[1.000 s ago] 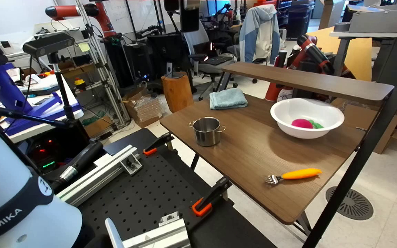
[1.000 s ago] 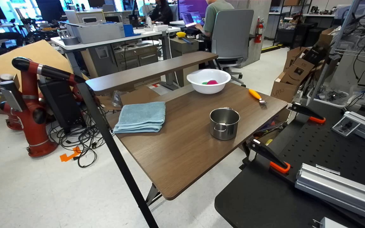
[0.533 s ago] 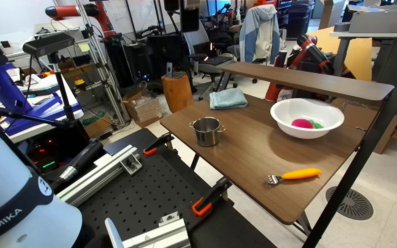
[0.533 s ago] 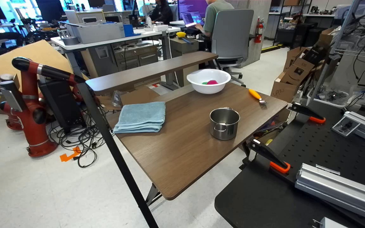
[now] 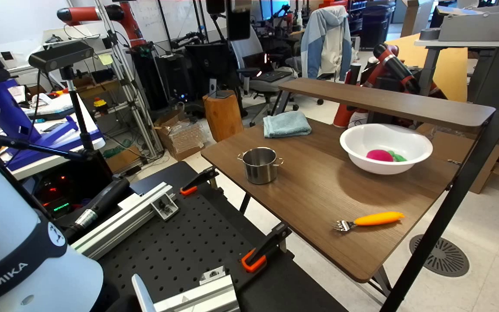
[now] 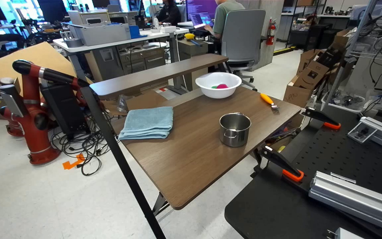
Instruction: Move the silver pot forward
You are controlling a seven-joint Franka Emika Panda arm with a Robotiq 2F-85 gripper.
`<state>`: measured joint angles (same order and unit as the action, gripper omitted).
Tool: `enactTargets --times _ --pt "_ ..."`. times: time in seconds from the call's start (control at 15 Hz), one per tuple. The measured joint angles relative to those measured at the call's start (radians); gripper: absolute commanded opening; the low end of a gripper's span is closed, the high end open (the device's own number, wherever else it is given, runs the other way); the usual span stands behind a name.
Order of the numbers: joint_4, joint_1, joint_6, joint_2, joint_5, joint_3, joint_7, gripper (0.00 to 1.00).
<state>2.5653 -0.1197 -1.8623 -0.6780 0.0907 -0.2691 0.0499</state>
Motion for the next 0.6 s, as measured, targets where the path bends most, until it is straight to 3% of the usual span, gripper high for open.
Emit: enactTargets --times 0.6 --pt "0.033 0.0 -0.045 0.057 0.022 0.031 -0.001 1.0"
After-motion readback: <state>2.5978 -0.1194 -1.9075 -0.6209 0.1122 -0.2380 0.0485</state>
